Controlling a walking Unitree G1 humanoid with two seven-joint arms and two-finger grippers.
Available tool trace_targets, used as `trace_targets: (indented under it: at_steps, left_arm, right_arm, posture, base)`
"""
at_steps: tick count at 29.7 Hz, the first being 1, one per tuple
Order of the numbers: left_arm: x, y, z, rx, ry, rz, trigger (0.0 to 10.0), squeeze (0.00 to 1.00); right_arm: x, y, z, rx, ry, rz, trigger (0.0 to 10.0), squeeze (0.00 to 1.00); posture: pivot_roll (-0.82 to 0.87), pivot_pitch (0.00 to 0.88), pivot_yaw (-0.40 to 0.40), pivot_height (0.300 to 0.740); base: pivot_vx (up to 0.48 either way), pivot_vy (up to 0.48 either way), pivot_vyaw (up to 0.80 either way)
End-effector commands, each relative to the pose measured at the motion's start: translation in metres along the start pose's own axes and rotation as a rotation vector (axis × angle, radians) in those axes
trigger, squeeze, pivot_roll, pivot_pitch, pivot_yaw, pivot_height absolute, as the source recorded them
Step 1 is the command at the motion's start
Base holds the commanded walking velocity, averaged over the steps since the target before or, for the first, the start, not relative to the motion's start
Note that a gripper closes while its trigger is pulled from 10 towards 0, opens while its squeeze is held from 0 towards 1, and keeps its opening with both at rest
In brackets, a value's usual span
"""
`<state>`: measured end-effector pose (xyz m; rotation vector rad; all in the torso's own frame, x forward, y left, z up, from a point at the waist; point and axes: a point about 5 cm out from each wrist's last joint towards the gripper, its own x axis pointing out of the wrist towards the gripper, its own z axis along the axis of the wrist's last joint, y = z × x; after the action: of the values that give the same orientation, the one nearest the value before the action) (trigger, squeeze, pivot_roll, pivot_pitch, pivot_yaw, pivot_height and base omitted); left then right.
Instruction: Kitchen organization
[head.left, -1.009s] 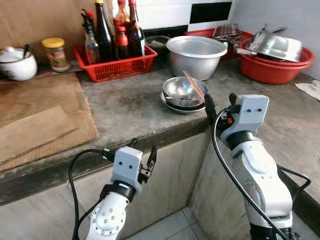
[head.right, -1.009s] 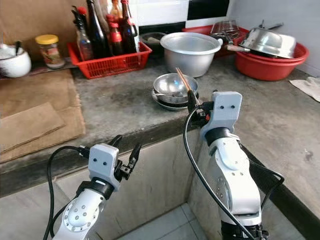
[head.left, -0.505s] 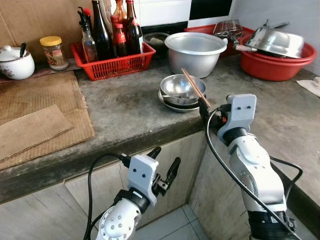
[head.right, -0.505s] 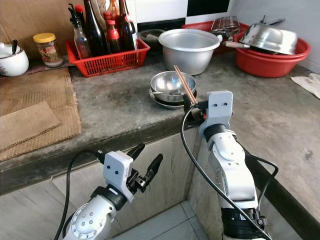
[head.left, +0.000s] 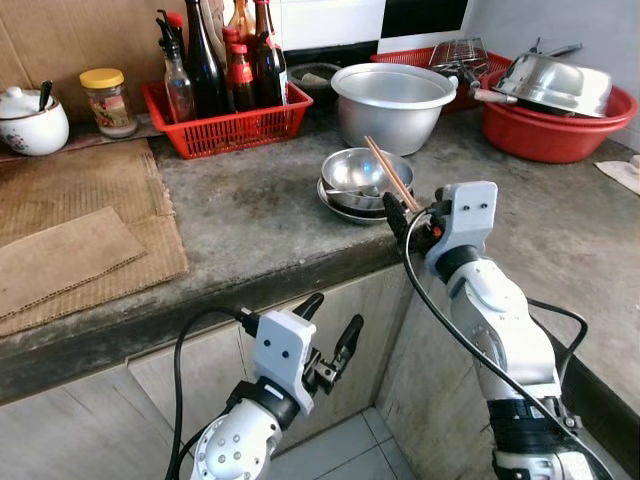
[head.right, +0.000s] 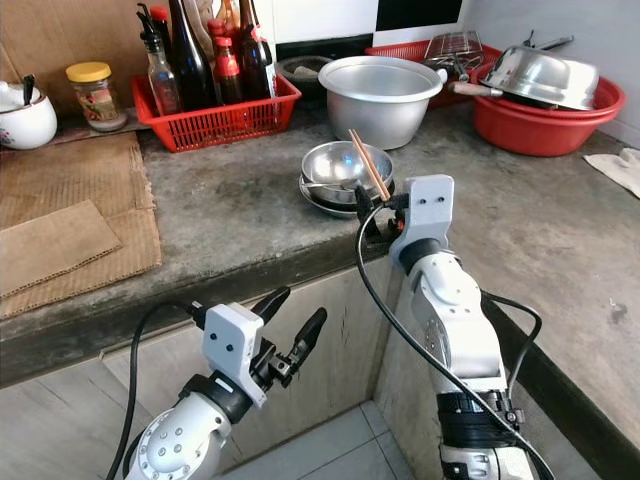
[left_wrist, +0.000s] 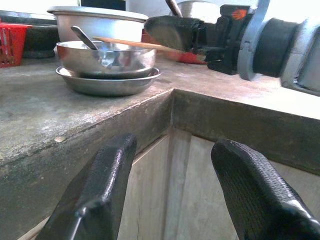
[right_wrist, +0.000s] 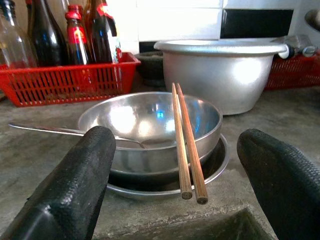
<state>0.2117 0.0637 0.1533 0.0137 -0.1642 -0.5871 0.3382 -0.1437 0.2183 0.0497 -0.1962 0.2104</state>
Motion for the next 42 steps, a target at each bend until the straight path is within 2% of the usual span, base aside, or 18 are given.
trace_targets:
  at_steps: [1,8,23,24,25,26,27,28,29,32,33,34,42]
  left_arm:
    - [-0.002,-0.003,0.006,-0.005,-0.027,-0.006,10.0,0.0]
    - [-0.003,-0.003,0.007,-0.003,-0.025,-0.001,10.0,0.0]
    - [-0.002,-0.003,0.012,0.003,-0.059,0.01,10.0,0.0]
    - [-0.002,-0.003,0.012,0.002,-0.057,0.009,10.0,0.0]
    - [-0.002,-0.004,0.012,0.002,-0.057,0.009,10.0,0.0]
    - [-0.002,-0.004,0.012,0.002,-0.057,0.009,10.0,0.0]
    - [-0.001,-0.004,0.011,0.002,-0.056,0.009,10.0,0.0]
    - [-0.001,-0.004,0.011,0.002,-0.056,0.009,10.0,0.0]
    - [-0.001,-0.004,0.011,0.002,-0.056,0.008,10.0,0.0]
    - [-0.002,-0.004,0.011,0.002,-0.056,0.009,10.0,0.0]
    - [-0.002,-0.004,0.011,0.002,-0.055,0.011,10.0,0.0]
    - [-0.002,-0.004,0.011,0.002,-0.055,0.011,10.0,0.0]
    - [-0.002,-0.004,0.011,0.003,-0.053,0.012,10.0,0.0]
  right_arm:
    - [0.005,-0.003,0.003,-0.005,-0.013,-0.002,10.0,0.0]
    - [0.011,-0.006,-0.004,-0.005,0.017,-0.008,10.0,0.0]
    - [0.015,-0.008,-0.008,-0.022,0.025,-0.011,10.0,0.0]
    - [0.015,-0.008,-0.008,-0.024,0.026,-0.007,7.2,0.0]
    - [0.015,-0.008,-0.008,-0.024,0.027,-0.006,7.1,0.0]
    - [0.015,-0.008,-0.008,-0.024,0.027,-0.006,7.1,0.0]
    - [0.015,-0.007,-0.009,-0.029,0.032,-0.002,9.5,0.0]
    - [0.015,-0.007,-0.009,-0.029,0.032,-0.002,9.5,0.0]
    - [0.015,-0.007,-0.009,-0.029,0.033,-0.003,10.0,0.0]
    - [0.015,-0.008,-0.01,-0.031,0.031,-0.004,10.0,0.0]
    - [0.015,-0.008,-0.01,-0.034,0.031,-0.006,3.6,0.0]
    - [0.016,-0.009,-0.01,-0.035,0.032,-0.008,0.0,0.0]
    - [0.016,-0.011,-0.009,-0.042,0.027,-0.013,0.0,0.0]
  posture:
    - [0.17,0.11,-0.06,0.74]
    - [0.17,0.118,-0.063,0.74]
    - [0.17,0.122,-0.068,0.74]
    - [0.17,0.12,-0.067,0.74]
    - [0.17,0.12,-0.066,0.74]
    - [0.17,0.12,-0.066,0.74]
    - [0.17,0.12,-0.067,0.74]
    - [0.17,0.12,-0.067,0.74]
    - [0.17,0.119,-0.067,0.74]
    - [0.17,0.119,-0.067,0.74]
    - [0.17,0.12,-0.066,0.74]
    - [0.17,0.12,-0.066,0.74]
    - [0.17,0.119,-0.067,0.74]
  base:
    - [0.0,0.0,0.0]
    - [0.0,0.0,0.0]
    - [0.0,0.0,0.0]
    - [0.0,0.0,0.0]
    - [0.0,0.0,0.0]
    - [0.0,0.0,0.0]
    - [0.0,0.0,0.0]
    - [0.0,0.0,0.0]
    - [0.0,0.0,0.0]
    - [0.0,0.0,0.0]
    - [0.0,0.0,0.0]
    - [0.0,0.0,0.0]
    - [0.0,0.0,0.0]
